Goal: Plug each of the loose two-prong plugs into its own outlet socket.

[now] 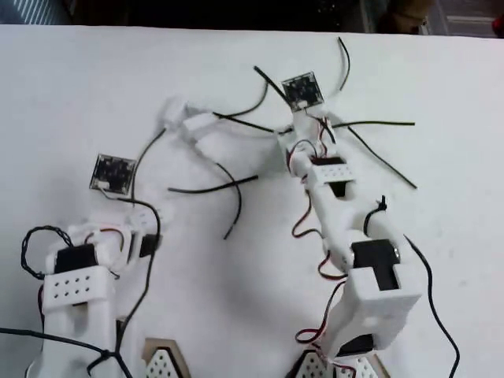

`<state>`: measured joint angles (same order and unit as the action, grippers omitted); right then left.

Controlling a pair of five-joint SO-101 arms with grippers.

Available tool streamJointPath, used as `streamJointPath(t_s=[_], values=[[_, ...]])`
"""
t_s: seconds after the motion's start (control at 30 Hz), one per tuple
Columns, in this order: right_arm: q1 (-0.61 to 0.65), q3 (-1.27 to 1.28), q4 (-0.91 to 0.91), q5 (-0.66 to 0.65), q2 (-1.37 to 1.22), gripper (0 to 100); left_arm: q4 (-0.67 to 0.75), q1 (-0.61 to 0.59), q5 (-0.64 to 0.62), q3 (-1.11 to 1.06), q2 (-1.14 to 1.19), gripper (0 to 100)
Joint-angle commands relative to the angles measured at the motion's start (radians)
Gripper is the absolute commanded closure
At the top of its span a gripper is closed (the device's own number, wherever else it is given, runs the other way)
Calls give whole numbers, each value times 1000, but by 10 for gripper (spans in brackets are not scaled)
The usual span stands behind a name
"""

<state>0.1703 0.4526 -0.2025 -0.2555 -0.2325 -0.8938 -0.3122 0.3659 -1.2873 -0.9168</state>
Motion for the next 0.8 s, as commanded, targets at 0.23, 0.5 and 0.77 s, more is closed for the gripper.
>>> streamJointPath(t_s=[0.23,0.5,0.77], values=[[50,-121,-472,72,300,820,25,-2,11,3,-13,657],[171,-120,-805,-92,447,820,25,-2,11,3,-13,657],[206,-124,-851,-330,291,819,25,-2,11,3,-13,657]])
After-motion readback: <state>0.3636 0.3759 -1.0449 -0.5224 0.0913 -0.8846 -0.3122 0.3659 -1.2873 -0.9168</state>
